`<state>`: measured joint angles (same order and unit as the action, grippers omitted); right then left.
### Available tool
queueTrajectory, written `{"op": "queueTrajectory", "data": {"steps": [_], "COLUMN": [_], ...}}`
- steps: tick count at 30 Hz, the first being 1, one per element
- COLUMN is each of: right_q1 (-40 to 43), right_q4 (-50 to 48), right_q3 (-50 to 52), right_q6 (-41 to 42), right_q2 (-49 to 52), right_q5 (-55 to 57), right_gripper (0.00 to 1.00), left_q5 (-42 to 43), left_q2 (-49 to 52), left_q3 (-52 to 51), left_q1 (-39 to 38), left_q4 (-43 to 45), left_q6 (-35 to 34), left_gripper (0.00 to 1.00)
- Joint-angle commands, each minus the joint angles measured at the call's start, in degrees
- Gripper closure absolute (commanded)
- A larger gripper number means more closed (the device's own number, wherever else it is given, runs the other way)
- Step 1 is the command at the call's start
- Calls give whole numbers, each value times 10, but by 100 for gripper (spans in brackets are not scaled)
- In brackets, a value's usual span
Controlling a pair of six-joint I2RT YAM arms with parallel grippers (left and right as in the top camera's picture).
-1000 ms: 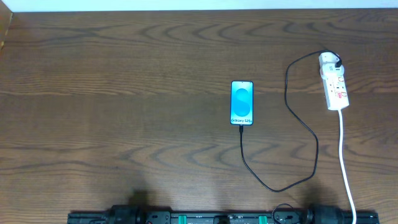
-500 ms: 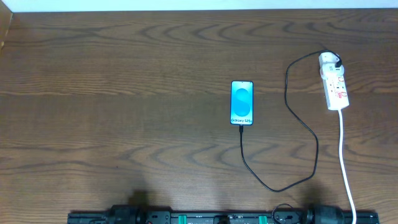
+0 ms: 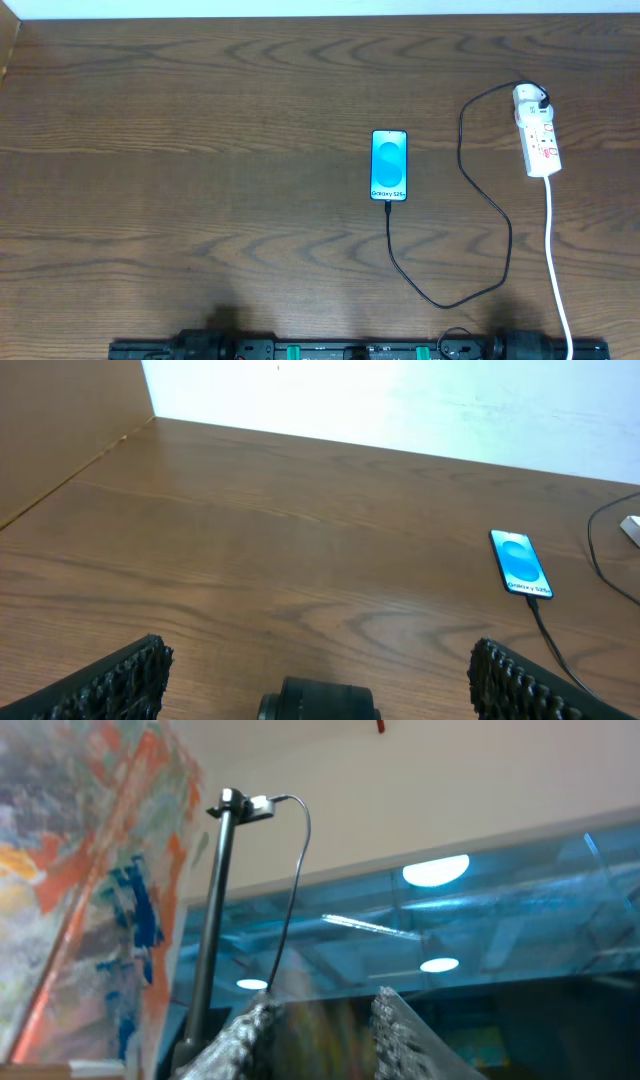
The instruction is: Plug charger to phone and switch on socket
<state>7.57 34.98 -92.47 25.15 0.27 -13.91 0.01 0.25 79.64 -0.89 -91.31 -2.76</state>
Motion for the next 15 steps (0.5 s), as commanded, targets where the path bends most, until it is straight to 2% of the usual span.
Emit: {"op": "queueTrajectory", "data": {"steps": [1,3,7,11,15], "right_q1": [-5,-8,-10,-9,-9], "right_q4": [0,3,-38,-31,-30], "right_q3": [49,91,209,299,390], "right_q6": [54,83,134,138,139], "right_q2": [2,2,2,2,2], "right_q5": [3,3,3,3,3], "right_gripper": [68,68,57,48,44], "left_q5": [-5,-5,-5,-5,-5], "left_q2": [0,0,0,0,0], "left_q3": [2,2,2,2,2], "left_q1": [-2,-2,-2,-2,-2], "left_q4": [0,0,0,0,0], "left_q6": [0,0,0,0,0], "left_gripper": [5,5,5,5,5]}}
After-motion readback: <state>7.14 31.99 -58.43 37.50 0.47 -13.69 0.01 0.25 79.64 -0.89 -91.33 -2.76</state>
